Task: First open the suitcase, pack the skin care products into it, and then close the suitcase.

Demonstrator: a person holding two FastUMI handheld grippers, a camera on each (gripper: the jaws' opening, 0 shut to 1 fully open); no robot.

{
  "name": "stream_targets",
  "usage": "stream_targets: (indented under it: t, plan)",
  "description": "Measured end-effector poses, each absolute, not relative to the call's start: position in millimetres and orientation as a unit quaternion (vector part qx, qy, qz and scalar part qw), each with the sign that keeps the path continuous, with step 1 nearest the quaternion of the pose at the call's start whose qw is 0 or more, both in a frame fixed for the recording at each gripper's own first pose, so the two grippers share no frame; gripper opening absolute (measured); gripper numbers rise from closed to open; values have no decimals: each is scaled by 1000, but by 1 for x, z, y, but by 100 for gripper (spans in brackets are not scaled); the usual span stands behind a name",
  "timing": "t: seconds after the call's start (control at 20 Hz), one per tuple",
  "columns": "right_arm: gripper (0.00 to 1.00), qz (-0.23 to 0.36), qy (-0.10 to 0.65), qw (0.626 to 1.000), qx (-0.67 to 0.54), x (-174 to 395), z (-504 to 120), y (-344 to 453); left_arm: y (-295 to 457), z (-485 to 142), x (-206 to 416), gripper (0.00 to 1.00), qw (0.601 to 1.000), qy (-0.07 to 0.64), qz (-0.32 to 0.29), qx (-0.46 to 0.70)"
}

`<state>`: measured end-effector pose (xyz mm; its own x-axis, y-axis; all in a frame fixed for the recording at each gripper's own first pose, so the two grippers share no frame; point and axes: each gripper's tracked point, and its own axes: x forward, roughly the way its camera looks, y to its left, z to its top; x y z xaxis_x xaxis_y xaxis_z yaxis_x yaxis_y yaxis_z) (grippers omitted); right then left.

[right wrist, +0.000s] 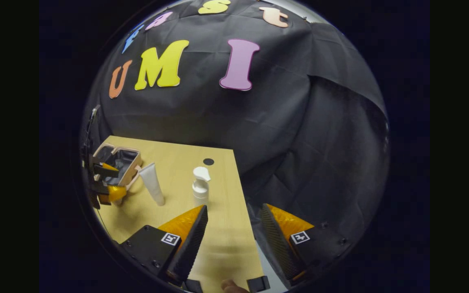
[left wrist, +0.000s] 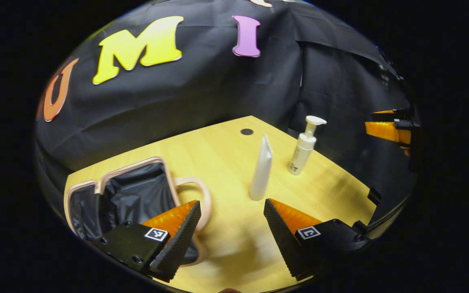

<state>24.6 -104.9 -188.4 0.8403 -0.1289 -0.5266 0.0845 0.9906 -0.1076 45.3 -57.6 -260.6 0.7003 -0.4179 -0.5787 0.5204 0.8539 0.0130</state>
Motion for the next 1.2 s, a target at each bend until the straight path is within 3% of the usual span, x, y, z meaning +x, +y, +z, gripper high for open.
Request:
stream_targets:
  t: [0.5,0.55,0.6,0.75,0.8,0.9,1.05,1.1,1.15,1.2]
  plan:
    - [80,-36,312,948,-57,22,-222,-140,-117,-335,104,100,912,333,-236,53]
    - [80,-34,316,946,-58,24,-226,-142,-122,-339,108,96,912,333,-236,42]
    - [80,-30,320,945,-59,27,-230,-143,-125,-342,113,100,914,330,-231,37]
    - [80,-12,325,944,-62,38,-239,-142,-127,-358,121,78,912,342,-221,36]
    - [80,-3,325,944,-63,41,-242,-140,-129,-361,120,81,912,344,-220,31]
    - [80,22,320,946,-56,55,-247,-130,-130,-361,121,52,916,339,-214,24]
    - [80,64,320,944,-43,80,-265,-102,-126,-363,115,49,914,350,-205,23]
    - [79,77,319,944,-41,89,-270,-93,-123,-362,109,54,912,358,-200,26]
    - [79,88,318,943,-40,99,-273,-83,-119,-359,103,47,911,363,-193,29]
    - [79,101,317,943,-34,106,-276,-73,-117,-354,96,47,912,364,-188,27]
